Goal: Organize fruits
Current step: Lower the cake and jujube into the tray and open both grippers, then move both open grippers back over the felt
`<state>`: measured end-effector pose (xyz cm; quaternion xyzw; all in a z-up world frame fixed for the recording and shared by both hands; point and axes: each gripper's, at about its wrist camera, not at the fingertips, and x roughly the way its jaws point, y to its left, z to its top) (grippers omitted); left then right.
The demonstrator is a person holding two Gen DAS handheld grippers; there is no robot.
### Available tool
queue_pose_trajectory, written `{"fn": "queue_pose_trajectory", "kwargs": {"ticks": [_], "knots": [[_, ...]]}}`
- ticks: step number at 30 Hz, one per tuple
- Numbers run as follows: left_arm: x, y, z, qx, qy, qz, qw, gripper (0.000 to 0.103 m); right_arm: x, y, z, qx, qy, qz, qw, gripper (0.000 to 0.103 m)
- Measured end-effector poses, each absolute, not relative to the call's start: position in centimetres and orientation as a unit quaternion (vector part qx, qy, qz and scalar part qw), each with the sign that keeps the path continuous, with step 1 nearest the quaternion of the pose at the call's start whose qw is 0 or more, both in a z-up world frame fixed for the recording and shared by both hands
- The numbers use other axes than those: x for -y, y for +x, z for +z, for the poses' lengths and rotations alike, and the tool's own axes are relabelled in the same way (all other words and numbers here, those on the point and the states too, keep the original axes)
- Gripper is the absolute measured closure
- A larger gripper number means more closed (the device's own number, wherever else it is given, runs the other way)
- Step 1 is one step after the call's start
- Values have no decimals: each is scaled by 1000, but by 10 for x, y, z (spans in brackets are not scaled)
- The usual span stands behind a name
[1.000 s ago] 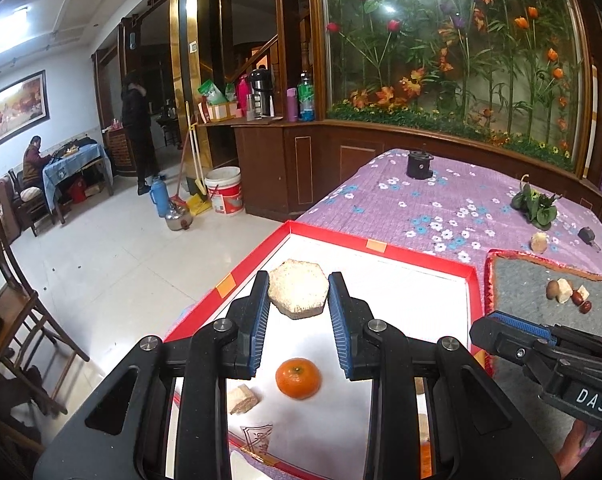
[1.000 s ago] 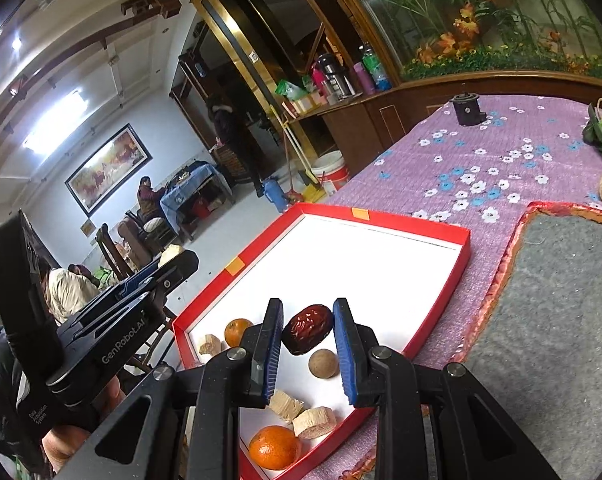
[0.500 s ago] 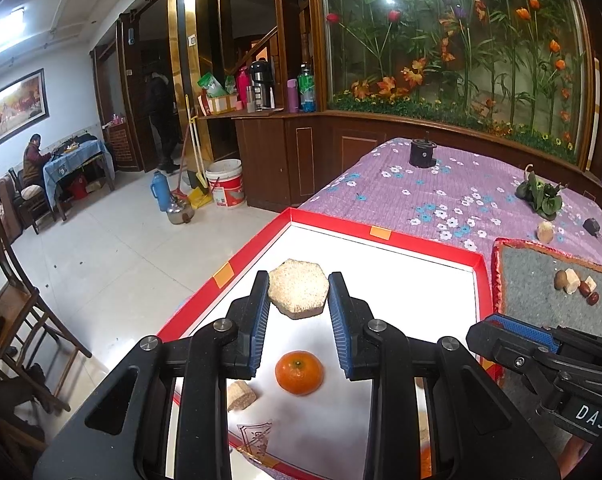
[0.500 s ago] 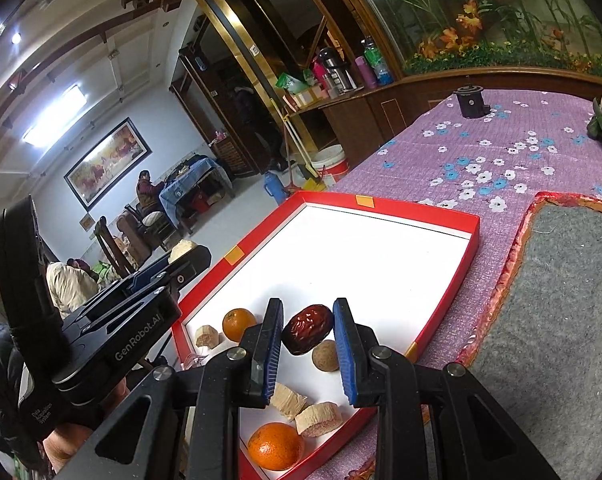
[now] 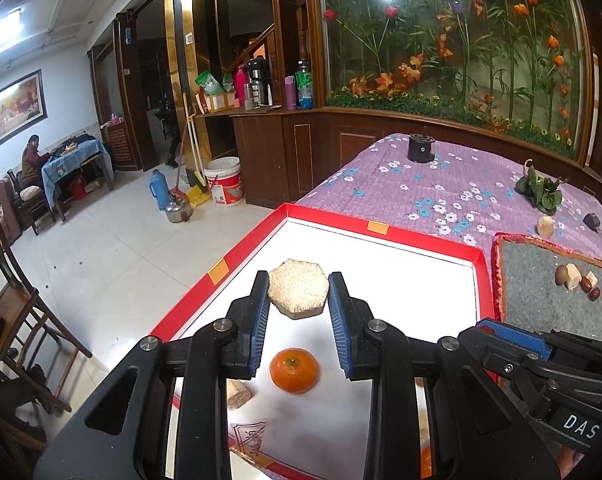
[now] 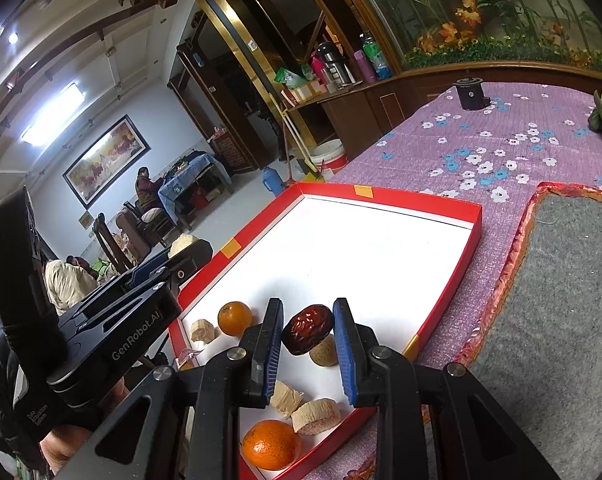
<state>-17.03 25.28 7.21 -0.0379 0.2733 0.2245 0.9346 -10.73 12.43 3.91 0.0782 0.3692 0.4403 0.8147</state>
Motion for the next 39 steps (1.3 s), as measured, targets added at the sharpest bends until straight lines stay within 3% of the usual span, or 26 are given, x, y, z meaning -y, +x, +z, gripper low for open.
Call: {"fn": "queue_pose_trajectory", "kwargs": {"ticks": [31,32,33,35,39], "knots": [[-251,-164,50,-314,-37,224,922,74,-143,-89,19,-398,76,432,806,79],[-250,-164,49,-316,-36,223,921,74,-142,-88,19,-399,79,432,805,78],[-250,-165,48,-318,-35,223,921,73,-141,-86,20,-402,83,430,804,71],[-249,-166,50,-318,-33,221,922,67,-135,-82,21,-403,98,428,803,59],[-247,-165,57,-312,-27,222,924,49,-121,-78,30,-387,121,426,809,59]]}}
